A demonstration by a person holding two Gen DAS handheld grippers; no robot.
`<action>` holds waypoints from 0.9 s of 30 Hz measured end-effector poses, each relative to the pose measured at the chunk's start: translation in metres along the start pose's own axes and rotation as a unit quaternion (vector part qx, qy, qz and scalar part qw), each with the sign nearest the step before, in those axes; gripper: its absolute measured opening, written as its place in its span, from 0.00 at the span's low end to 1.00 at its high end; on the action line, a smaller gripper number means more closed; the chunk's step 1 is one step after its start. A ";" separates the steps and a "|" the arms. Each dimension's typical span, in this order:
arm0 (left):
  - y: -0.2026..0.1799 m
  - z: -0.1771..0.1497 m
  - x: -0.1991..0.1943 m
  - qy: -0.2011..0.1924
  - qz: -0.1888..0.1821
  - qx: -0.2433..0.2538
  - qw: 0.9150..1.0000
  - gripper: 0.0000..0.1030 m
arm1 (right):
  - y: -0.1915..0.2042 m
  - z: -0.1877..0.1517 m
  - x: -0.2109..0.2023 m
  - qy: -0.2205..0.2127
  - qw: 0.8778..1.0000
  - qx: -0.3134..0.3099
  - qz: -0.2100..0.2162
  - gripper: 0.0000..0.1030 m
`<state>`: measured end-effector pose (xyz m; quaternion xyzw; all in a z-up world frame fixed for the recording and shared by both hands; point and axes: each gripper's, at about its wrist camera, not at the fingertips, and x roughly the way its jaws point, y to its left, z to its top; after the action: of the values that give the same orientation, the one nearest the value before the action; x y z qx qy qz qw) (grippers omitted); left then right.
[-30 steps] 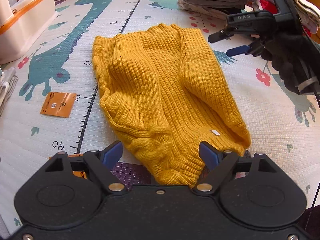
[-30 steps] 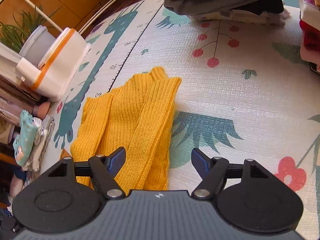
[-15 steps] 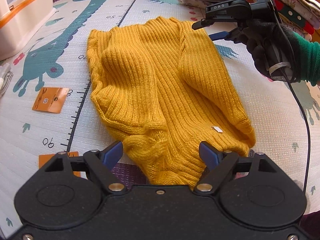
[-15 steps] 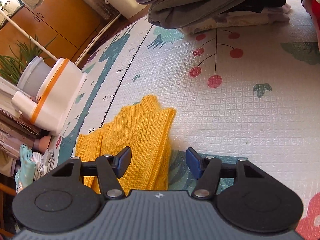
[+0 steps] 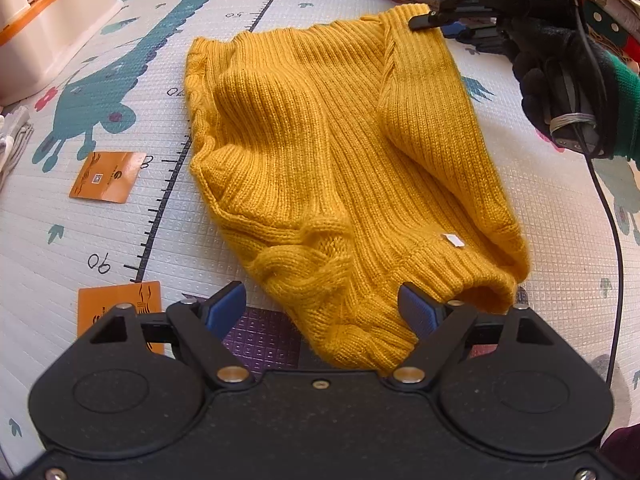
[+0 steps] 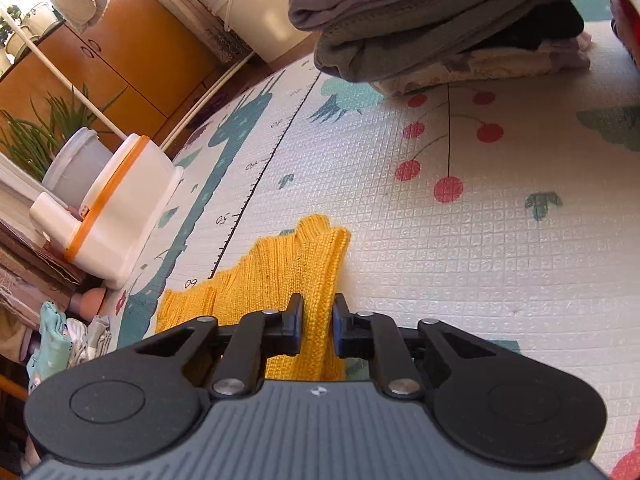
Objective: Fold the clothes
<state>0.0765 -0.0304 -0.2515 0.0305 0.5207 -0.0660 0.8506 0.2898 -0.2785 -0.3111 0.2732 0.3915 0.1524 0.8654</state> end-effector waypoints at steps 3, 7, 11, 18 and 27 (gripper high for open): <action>-0.003 -0.003 0.004 0.004 0.000 0.006 1.000 0.82 | -0.008 0.001 -0.027 -0.036 0.999 0.021 0.009 0.14; -0.006 -0.008 0.007 0.008 0.003 0.015 1.000 0.82 | -0.030 0.001 -0.068 -0.079 0.996 0.049 0.006 0.10; -0.005 -0.009 0.010 0.012 0.002 0.012 1.000 0.82 | -0.065 -0.004 -0.106 -0.118 0.989 0.086 -0.013 0.10; -0.006 -0.013 0.014 0.018 0.004 0.015 1.000 0.82 | -0.118 -0.021 -0.145 -0.156 0.976 0.146 -0.050 0.10; -0.005 -0.013 0.017 0.022 0.005 0.013 1.000 0.82 | -0.133 -0.040 -0.185 -0.189 0.968 0.152 -0.064 0.10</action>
<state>0.0719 -0.0354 -0.2729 0.0460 0.5383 -0.0679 0.8388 0.1466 -0.4597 -0.3020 0.4000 0.2563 -0.0195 0.8797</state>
